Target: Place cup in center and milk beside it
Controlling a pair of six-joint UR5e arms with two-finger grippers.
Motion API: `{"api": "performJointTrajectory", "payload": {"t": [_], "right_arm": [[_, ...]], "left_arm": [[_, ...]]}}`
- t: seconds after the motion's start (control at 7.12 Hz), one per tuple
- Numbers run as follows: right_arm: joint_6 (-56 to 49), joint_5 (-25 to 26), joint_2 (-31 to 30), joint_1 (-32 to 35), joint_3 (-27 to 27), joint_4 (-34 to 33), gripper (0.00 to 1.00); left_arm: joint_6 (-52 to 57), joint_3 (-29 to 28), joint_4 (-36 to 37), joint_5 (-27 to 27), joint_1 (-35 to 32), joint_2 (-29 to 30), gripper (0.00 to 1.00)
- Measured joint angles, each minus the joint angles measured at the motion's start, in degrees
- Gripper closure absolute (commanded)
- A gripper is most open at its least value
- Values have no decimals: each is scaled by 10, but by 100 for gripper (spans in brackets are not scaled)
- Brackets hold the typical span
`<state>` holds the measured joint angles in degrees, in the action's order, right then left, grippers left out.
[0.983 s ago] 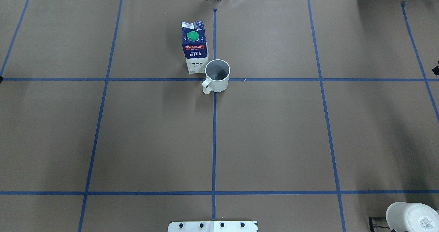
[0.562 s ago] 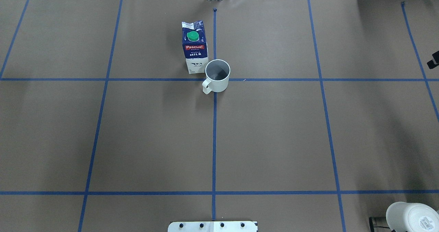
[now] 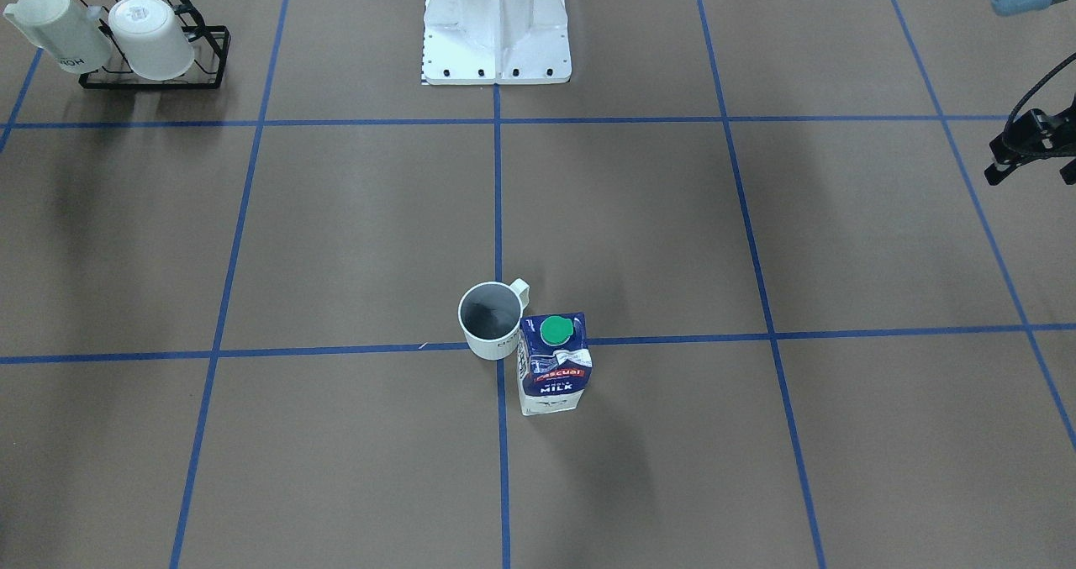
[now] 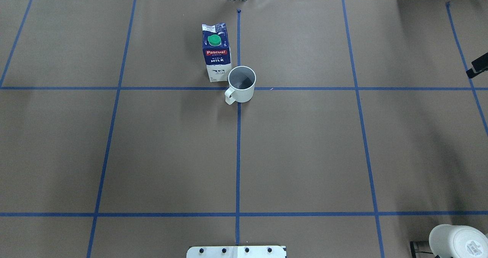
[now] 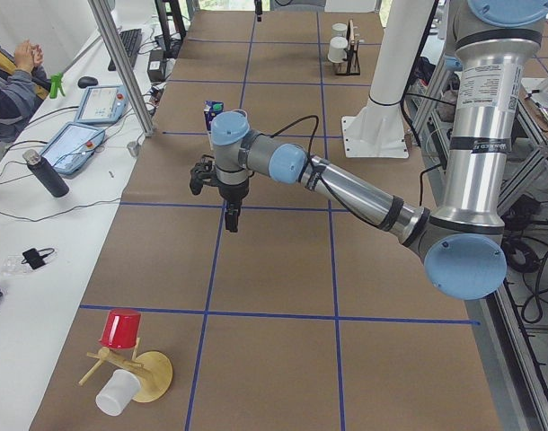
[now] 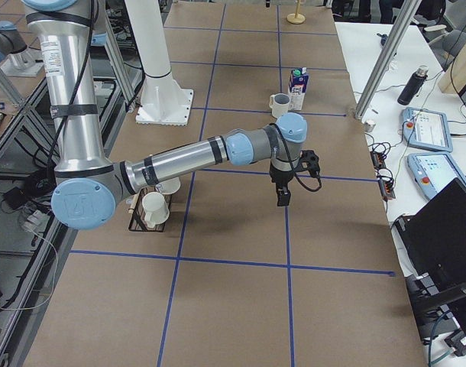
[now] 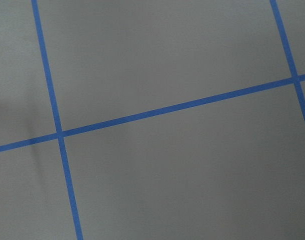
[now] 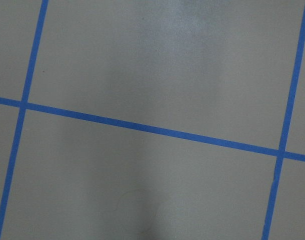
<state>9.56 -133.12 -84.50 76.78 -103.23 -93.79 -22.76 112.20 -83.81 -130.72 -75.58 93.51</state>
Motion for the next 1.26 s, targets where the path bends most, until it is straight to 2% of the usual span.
{"api": "performJointTrajectory", "payload": {"t": [0.42, 1.26], "right_arm": [[0, -23, -3, 0, -7, 0, 0], [-12, -8, -42, 0, -60, -2, 0]], "left_arm": [[-17, -13, -15, -1, 1, 0, 2], [-13, -24, -19, 0, 4, 3, 2]]}}
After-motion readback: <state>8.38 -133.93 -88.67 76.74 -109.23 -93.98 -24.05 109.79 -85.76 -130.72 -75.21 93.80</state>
